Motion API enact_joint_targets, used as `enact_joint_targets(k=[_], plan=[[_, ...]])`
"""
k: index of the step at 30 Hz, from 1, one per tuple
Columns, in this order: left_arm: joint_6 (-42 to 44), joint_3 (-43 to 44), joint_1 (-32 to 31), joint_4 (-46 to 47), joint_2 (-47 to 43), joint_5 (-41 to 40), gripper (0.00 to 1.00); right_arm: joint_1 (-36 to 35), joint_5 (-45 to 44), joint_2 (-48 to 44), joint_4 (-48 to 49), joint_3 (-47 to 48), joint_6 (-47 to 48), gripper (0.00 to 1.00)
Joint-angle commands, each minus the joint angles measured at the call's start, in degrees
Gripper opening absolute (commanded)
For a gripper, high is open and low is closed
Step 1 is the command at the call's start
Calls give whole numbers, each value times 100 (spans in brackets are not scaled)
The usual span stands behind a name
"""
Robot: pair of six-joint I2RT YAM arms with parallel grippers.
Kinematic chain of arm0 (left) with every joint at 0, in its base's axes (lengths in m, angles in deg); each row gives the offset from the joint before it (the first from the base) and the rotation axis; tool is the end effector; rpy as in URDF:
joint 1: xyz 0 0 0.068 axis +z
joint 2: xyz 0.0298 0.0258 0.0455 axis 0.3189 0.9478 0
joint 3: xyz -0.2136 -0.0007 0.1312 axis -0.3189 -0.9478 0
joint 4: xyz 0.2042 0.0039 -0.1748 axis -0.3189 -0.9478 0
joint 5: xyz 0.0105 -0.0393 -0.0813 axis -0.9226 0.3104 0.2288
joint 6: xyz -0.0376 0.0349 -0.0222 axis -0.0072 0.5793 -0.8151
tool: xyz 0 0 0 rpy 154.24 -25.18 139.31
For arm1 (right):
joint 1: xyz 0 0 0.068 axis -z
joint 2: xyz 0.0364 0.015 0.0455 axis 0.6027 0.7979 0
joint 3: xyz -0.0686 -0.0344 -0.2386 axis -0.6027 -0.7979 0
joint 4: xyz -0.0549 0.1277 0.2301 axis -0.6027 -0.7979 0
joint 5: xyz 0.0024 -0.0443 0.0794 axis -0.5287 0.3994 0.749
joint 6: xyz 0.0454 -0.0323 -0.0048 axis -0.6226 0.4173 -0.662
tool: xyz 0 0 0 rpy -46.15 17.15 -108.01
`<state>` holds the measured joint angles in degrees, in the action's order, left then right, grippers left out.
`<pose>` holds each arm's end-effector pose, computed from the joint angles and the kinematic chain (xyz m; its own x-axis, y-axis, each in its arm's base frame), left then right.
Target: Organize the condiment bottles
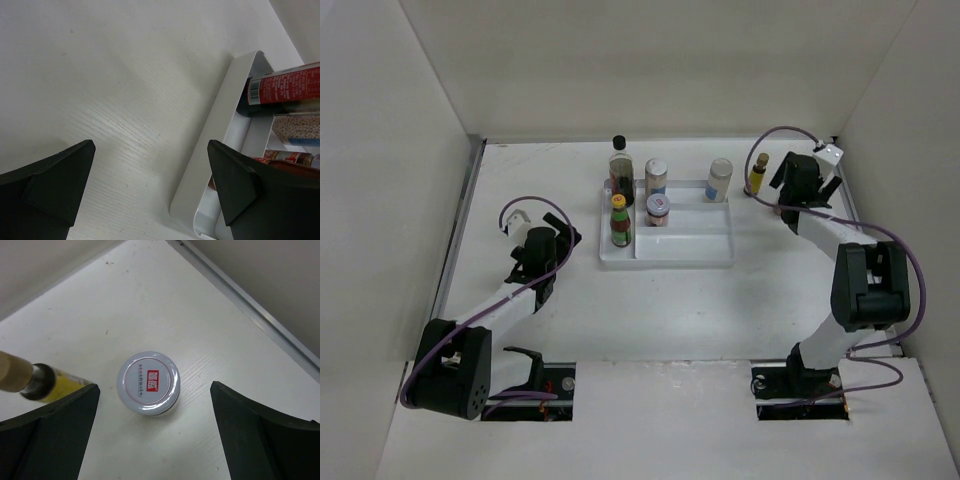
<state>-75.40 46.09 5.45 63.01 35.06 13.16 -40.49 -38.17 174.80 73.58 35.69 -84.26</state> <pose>0.2448 -0.0436 0.1485 -0.2362 -0.6992 -0.6748 -0.4191 0.6998 -0.5784 0.3711 -0.0004 0.2164 -0.2208 0.2591 -0.9403 0.5923 0.8016 0.0818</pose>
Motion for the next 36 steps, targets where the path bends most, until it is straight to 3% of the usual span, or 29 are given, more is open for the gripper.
enact_joint_targets(k=[1,9,19,24,27,36], plan=[[27,-35,45,367,-20,127,100,266,516,166,-237,521,85,99],[9,-17,45,482,103,250,100,505,1368,684,-184,785,129,98],[9,-17,45,552,182,285,100,496,1159,1133,-369,970,68,88],[0,0,1,552,200,285,100,496,1035,1177,-378,970,59,63],[0,0,10,552,226,285,100,339,711,959,-308,778,-2,53],[-8,0,-25,561,261,311,100,-566,279,-377,-114,30,-82,52]])
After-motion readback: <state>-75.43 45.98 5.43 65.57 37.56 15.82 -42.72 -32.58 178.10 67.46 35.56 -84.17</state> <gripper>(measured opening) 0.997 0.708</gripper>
